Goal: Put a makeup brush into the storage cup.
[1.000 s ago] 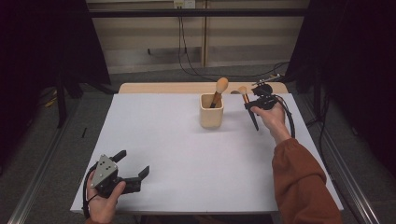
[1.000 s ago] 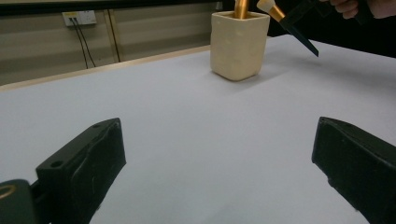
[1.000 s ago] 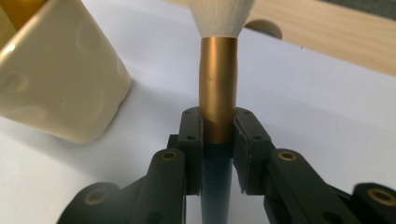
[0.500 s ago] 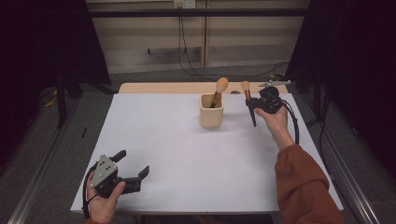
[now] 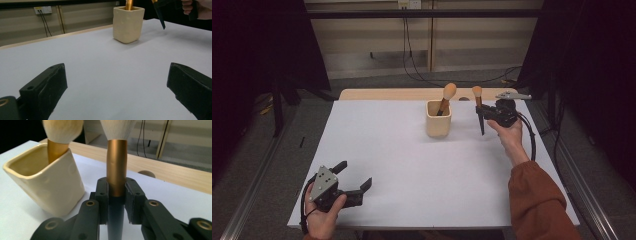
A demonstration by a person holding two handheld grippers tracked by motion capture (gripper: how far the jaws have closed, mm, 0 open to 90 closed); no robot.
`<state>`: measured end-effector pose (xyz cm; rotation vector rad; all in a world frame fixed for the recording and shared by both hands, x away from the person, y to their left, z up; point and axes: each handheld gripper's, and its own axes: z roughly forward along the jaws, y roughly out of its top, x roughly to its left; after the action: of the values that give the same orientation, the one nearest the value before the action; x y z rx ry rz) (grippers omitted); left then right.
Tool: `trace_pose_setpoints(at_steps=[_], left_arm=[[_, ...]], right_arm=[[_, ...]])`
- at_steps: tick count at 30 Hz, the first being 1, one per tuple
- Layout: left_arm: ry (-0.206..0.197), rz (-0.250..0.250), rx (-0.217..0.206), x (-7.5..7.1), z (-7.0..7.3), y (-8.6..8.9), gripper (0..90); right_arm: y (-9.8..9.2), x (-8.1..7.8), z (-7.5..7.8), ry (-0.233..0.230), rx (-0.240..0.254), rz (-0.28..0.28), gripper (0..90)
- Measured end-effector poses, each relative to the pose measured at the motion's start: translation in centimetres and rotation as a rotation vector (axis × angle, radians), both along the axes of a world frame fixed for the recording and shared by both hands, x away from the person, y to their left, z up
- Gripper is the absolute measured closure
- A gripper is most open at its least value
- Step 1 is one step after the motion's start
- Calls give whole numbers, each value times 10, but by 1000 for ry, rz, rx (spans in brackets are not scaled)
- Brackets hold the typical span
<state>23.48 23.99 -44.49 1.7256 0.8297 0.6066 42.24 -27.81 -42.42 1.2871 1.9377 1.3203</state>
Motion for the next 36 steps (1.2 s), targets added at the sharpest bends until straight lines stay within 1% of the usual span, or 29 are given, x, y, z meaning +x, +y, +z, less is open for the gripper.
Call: trace_pose_setpoints(at_steps=[1, 3, 8, 11, 14, 16, 18, 23, 30, 36], left_arm=[[0, 1, 1, 0, 0, 0, 28], [1, 0, 1, 0, 0, 0, 28], [1, 0, 1, 0, 0, 0, 28], [0, 1, -1, 0, 0, 0, 28], [0, 0, -1, 0, 0, 0, 27], [0, 1, -2, 0, 0, 0, 28], [1, 3, -4, -1, 0, 0, 27], [0, 0, 0, 0, 0, 0, 28], [2, -1, 1, 0, 0, 0, 27], [1, 2, -1, 0, 0, 0, 27]], right_arm=[[0, -1, -1, -6, 7, 1, 746], [-1, -3, -3, -22, 39, 10, 746], [-3, -6, -8, -50, 67, 20, 746], [-5, -6, -8, -59, 111, 24, 746], [-2, -7, -8, -70, 106, 33, 746], [-1, -7, -7, -80, 111, 34, 746], [1, -8, -4, -102, 110, 39, 746], [6, -11, 4, -131, 119, 63, 746], [15, -12, 15, -149, 136, 92, 746], [22, -13, 23, -165, 143, 104, 746]])
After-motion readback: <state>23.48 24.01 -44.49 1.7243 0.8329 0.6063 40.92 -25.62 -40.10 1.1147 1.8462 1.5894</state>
